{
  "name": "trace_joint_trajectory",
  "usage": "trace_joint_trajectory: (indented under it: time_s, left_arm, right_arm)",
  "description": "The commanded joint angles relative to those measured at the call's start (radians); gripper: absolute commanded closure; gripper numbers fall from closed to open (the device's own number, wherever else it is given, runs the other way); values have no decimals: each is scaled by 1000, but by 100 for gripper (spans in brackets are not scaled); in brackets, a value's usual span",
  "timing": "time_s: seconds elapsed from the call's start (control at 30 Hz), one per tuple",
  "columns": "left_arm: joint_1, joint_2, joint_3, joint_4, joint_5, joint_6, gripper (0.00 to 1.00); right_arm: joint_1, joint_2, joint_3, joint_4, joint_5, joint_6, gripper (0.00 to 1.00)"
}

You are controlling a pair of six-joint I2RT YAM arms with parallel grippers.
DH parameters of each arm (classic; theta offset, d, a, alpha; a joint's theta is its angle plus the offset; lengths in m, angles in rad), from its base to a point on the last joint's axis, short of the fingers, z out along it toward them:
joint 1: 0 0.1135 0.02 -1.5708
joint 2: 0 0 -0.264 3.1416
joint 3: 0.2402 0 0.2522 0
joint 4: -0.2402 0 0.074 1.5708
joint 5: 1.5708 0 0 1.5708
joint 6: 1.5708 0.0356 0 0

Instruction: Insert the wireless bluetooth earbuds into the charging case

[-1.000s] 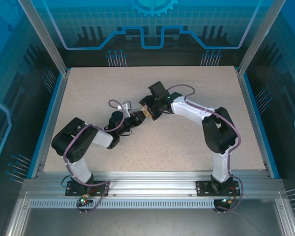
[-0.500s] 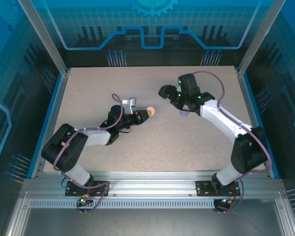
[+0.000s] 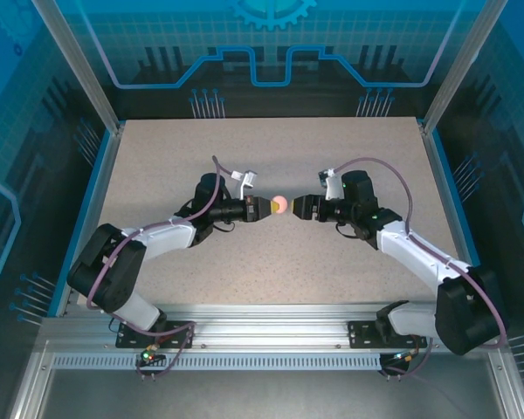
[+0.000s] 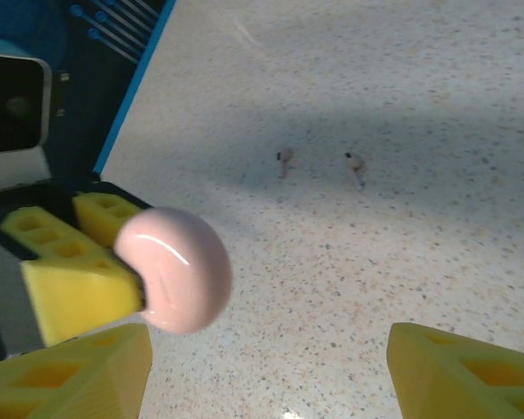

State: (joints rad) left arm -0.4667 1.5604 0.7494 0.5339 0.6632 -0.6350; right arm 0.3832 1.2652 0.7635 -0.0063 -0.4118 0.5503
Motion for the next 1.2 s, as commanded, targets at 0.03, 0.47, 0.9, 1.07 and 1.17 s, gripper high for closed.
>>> trace_joint_trajectory:
  time_s: [0.03, 0.47, 0.9, 1.07, 1.17]
  left_arm:
    - [-4, -21, 30, -24, 50, 26, 100]
    - [-4, -24, 42, -19, 54, 23, 100]
    - [-4, -36, 45, 17, 61, 12, 100]
    - [-3, -35, 45, 19, 59, 15, 100]
    - [-4, -33, 44, 24, 56, 14, 100]
  right_arm:
    - [-7, 33, 4, 100, -85, -40, 28]
    - [43, 152, 67, 87, -43, -35, 32]
    - [-53, 177, -22, 85, 19, 9, 35]
    - [-75, 142, -38, 74, -3, 9, 35]
    - [-78, 96, -45, 72, -39, 15, 35]
